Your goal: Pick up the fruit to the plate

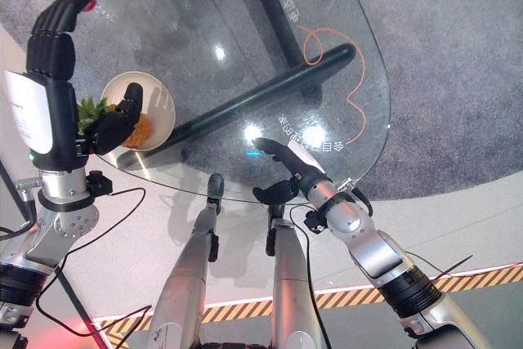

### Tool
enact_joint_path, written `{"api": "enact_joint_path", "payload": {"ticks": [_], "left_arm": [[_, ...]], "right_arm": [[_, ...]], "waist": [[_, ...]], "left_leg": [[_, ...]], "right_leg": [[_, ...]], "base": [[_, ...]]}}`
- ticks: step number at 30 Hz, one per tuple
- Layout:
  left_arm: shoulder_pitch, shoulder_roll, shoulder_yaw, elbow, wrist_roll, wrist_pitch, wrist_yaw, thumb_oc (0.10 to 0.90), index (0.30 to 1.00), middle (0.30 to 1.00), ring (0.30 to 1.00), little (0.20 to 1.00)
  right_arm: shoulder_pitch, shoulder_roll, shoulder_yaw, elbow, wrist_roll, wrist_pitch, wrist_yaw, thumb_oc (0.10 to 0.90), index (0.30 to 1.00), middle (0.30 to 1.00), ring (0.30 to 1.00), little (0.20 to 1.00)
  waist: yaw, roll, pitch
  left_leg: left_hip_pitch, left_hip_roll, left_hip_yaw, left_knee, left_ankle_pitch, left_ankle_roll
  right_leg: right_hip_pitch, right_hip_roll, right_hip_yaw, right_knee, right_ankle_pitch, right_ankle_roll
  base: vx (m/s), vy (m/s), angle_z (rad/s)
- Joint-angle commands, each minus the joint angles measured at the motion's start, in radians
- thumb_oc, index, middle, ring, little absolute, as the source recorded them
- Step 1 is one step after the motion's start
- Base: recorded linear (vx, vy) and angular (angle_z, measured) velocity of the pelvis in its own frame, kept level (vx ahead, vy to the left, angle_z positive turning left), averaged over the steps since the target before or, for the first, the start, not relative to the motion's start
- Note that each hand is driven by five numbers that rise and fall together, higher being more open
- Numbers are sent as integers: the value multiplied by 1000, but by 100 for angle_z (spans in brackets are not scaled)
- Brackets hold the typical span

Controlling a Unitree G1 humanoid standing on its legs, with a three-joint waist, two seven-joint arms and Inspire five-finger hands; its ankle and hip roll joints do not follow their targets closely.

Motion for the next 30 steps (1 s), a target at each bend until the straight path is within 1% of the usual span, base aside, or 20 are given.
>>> {"api": "enact_joint_path", "payload": {"ticks": [1,2,3,5,7,9,12,13,15,18,20,25,28,29,30], "left_arm": [[-19,-25,77,-89,-131,-63,-11,800,900,900,900,900],[-2,-37,81,-91,-177,-65,-48,800,900,900,900,900],[9,-43,80,-93,-192,-61,-66,800,900,900,900,900],[22,-50,79,-94,-214,-59,-85,800,900,900,900,900],[55,-71,73,-90,-270,-63,-126,800,900,900,900,900],[72,-82,68,-83,-301,-68,-150,800,900,900,900,900],[120,-114,57,-62,-374,-92,-215,800,900,900,900,900],[144,-128,52,-56,-406,-95,-253,800,900,900,900,900],[168,-146,38,-44,-433,-96,-285,800,900,900,900,900],[222,-193,1,4,-499,-84,-347,800,900,900,900,900],[242,-214,-10,22,-517,-75,-365,800,900,900,900,900],[319,-274,-38,120,-600,-30,-443,800,900,900,900,900],[356,-305,-41,178,-661,-15,-482,800,900,900,900,900],[373,-325,-39,209,-693,-7,-500,800,900,900,900,900],[373,-325,-39,209,-694,-7,-500,800,900,900,900,900]], "right_arm": [[5,13,-44,-55,13,-109,21,800,900,900,900,900],[18,22,-45,-46,14,-112,25,800,900,900,900,900],[26,27,-43,-37,13,-116,29,800,900,900,900,900],[34,33,-41,-27,13,-121,34,800,900,900,900,900],[53,43,-35,0,16,-132,51,800,900,900,900,900],[65,48,-32,21,20,-144,59,800,900,900,900,900],[103,56,-29,73,13,-174,79,800,900,900,900,900],[128,60,-31,94,11,-186,87,800,900,900,900,900],[153,67,-34,119,6,-199,99,800,900,900,900,900],[213,91,-40,179,6,-222,115,800,900,900,900,900],[233,102,-43,197,8,-218,114,800,900,900,900,900],[323,171,-59,300,25,-231,96,800,900,900,900,900],[361,209,-69,349,-6,-233,80,800,900,900,900,900],[379,222,-71,371,-18,-235,71,800,900,900,900,900],[380,222,-71,371,-18,-235,71,800,900,900,900,900]], "waist": [[-39,21,-24],[-37,20,-24],[-35,20,-24],[-34,19,-24],[-30,17,-24],[-28,16,-24],[-21,11,-24],[-18,9,-24],[-16,6,-28],[-12,-5,-78],[-11,-11,-98],[-10,-33,-184],[-10,-37,-223],[-9,-38,-245],[-9,-38,-244]], "left_leg": [[72,-120,2,85,-142,91],[94,-118,0,80,-144,89],[110,-117,-1,75,-144,87],[127,-117,-3,69,-144,86],[172,-118,-10,56,-147,84],[198,-118,-14,48,-148,83],[268,-119,-25,26,-152,80],[308,-119,-29,16,-155,78],[347,-117,-32,2,-159,76],[414,-114,-41,-39,-162,72],[440,-111,-44,-54,-163,71],[519,-98,-50,-96,-164,67],[556,-91,-47,-118,-164,67],[574,-87,-44,-130,-164,67],[575,-87,-44,-131,-164,67]], "right_leg": [[124,32,-21,-271,141,81],[149,29,-22,-278,138,82],[168,27,-23,-284,137,83],[186,26,-23,-292,136,82],[236,21,-22,-309,133,83],[264,19,-23,-317,133,83],[341,12,-26,-343,130,82],[386,10,-29,-361,129,80],[433,8,-32,-381,129,79],[513,9,-38,-433,131,79],[544,9,-40,-452,133,78],[628,7,-49,-500,143,76],[664,6,-54,-521,148,76],[682,5,-58,-532,150,76],[683,5,-58,-533,150,76]], "base": [[-20,-94,0],[-20,-77,0],[-29,-89,1],[-17,-44,1],[-9,-48,4],[-4,-46,5],[13,-58,6],[18,-64,3],[26,-62,1],[48,-84,3],[54,-69,2],[66,-74,10],[56,-51,6],[46,-32,3],[47,-37,4]]}}
